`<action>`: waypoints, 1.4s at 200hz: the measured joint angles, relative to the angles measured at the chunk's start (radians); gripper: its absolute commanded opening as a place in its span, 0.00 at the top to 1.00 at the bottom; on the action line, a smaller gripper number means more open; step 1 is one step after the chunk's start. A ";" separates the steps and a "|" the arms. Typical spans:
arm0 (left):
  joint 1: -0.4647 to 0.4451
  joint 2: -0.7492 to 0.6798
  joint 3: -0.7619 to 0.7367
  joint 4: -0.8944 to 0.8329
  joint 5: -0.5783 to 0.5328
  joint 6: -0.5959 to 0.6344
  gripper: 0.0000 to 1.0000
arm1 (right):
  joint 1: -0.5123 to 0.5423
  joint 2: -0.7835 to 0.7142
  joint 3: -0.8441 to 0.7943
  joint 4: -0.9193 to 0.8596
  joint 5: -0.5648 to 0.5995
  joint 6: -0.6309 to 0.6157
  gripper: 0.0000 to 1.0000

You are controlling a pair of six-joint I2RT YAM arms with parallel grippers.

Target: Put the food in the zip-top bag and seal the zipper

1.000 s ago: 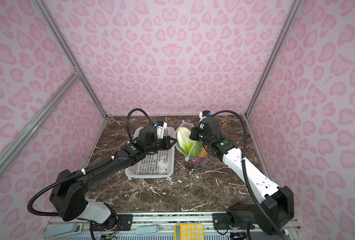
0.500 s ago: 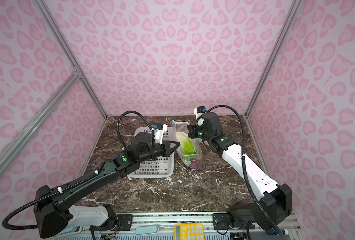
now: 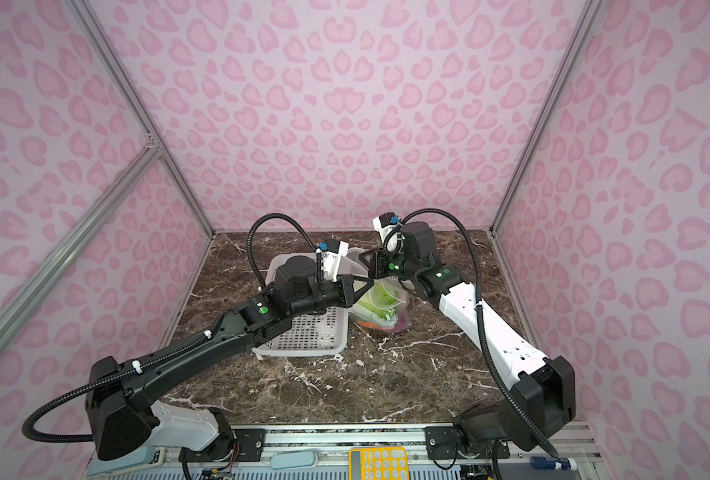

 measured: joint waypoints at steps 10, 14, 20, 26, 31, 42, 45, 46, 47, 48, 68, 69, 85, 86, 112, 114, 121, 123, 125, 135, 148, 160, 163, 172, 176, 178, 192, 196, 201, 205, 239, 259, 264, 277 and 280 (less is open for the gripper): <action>0.000 0.016 0.007 0.000 0.008 0.000 0.91 | 0.000 0.000 -0.002 0.000 0.001 -0.007 1.00; 0.000 0.023 0.008 0.000 0.011 0.000 0.88 | 0.000 0.000 -0.004 0.001 0.001 -0.009 1.00; 0.000 0.030 0.008 -0.001 0.014 0.000 0.78 | -0.001 0.002 -0.009 0.001 0.001 -0.013 1.00; 0.000 0.036 0.008 -0.005 0.018 0.007 0.64 | -0.001 0.002 -0.017 0.002 0.000 -0.014 1.00; 0.000 0.038 0.008 -0.016 0.018 0.013 0.50 | -0.002 0.002 -0.023 0.003 -0.001 -0.014 1.00; 0.004 0.038 0.008 -0.032 0.024 0.024 0.31 | -0.004 0.002 -0.036 0.009 -0.003 -0.014 1.00; 0.007 0.037 0.008 -0.034 0.026 0.031 0.27 | -0.005 0.002 -0.039 0.011 -0.003 -0.014 1.00; 0.008 0.037 0.008 -0.034 0.027 0.033 0.26 | -0.006 0.002 -0.039 0.011 -0.003 -0.014 1.00; 0.008 0.036 0.008 -0.034 0.028 0.036 0.25 | -0.007 0.002 -0.041 0.013 -0.003 -0.013 1.00; 0.009 0.036 0.008 -0.037 0.029 0.040 0.24 | -0.007 0.002 -0.042 0.013 -0.003 -0.013 1.00; 0.055 -0.004 -0.001 -0.040 0.031 0.074 0.10 | -0.021 -0.003 -0.060 0.020 -0.006 -0.015 1.00; 0.058 -0.006 -0.002 -0.040 0.030 0.076 0.09 | -0.021 -0.003 -0.060 0.019 -0.007 -0.016 1.00; 0.126 -0.070 -0.018 -0.009 0.021 0.133 0.00 | -0.032 -0.010 -0.072 0.009 -0.019 -0.016 1.00; 0.129 -0.073 -0.019 -0.006 0.021 0.136 0.01 | -0.034 -0.011 -0.072 0.009 -0.020 -0.016 1.00; 0.246 -0.169 -0.085 0.048 0.017 0.252 0.03 | -0.056 -0.025 -0.087 0.006 -0.029 -0.017 1.00; 0.257 -0.174 -0.091 0.052 0.019 0.262 0.03 | -0.057 -0.026 -0.088 0.006 -0.029 -0.017 1.00; 0.289 -0.188 -0.109 0.064 0.032 0.289 0.04 | -0.060 -0.027 -0.090 0.006 -0.029 -0.016 1.00; 0.295 -0.191 -0.113 0.068 0.035 0.294 0.04 | -0.060 -0.028 -0.090 0.006 -0.030 -0.016 1.00; 0.306 -0.193 -0.119 0.072 0.041 0.303 0.04 | -0.060 -0.028 -0.091 0.006 -0.031 -0.016 1.00; 0.349 -0.198 -0.141 0.094 0.071 0.342 0.04 | -0.060 -0.028 -0.091 0.006 -0.034 -0.016 1.00; 0.394 -0.179 -0.148 0.118 0.117 0.387 0.04 | -0.062 -0.028 -0.090 0.006 -0.038 -0.016 1.00; 0.427 -0.136 -0.145 0.144 0.183 0.427 0.03 | -0.063 -0.027 -0.085 0.000 -0.043 -0.016 1.00; 0.435 -0.125 -0.143 0.146 0.201 0.433 0.03 | -0.063 -0.027 -0.084 -0.001 -0.044 -0.015 1.00; 0.459 -0.083 -0.131 0.149 0.263 0.447 0.00 | -0.065 -0.025 -0.078 -0.001 -0.046 -0.017 1.00; 0.471 -0.063 -0.124 0.148 0.294 0.449 0.02 | -0.065 -0.024 -0.076 -0.001 -0.046 -0.017 1.00; 0.475 -0.056 -0.122 0.148 0.304 0.451 0.03 | -0.065 -0.024 -0.074 -0.001 -0.047 -0.017 1.00; 0.510 0.008 -0.098 0.164 0.404 0.457 0.16 | -0.065 -0.021 -0.067 -0.007 -0.050 -0.018 1.00; 0.517 0.024 -0.090 0.164 0.434 0.462 0.19 | -0.064 -0.019 -0.065 -0.008 -0.051 -0.018 1.00; 0.523 0.041 -0.083 0.164 0.462 0.470 0.20 | -0.064 -0.016 -0.064 -0.009 -0.053 -0.018 1.00; 0.524 0.055 -0.076 0.164 0.489 0.479 0.20 | -0.065 -0.014 -0.062 -0.012 -0.053 -0.019 1.00; 0.522 0.116 -0.052 0.167 0.663 0.533 0.22 | -0.066 0.008 -0.040 -0.024 -0.056 -0.031 1.00; 0.517 0.137 -0.044 0.167 0.711 0.558 0.24 | -0.067 0.017 -0.028 -0.026 -0.058 -0.033 1.00; 0.514 0.140 -0.042 0.167 0.720 0.565 0.24 | -0.067 0.019 -0.025 -0.028 -0.059 -0.033 1.00; 0.506 0.152 -0.035 0.168 0.740 0.575 0.28 | -0.068 0.025 -0.016 -0.034 -0.060 -0.036 1.00; 0.504 0.155 -0.034 0.168 0.743 0.576 0.30 | -0.068 0.027 -0.013 -0.036 -0.060 -0.037 1.00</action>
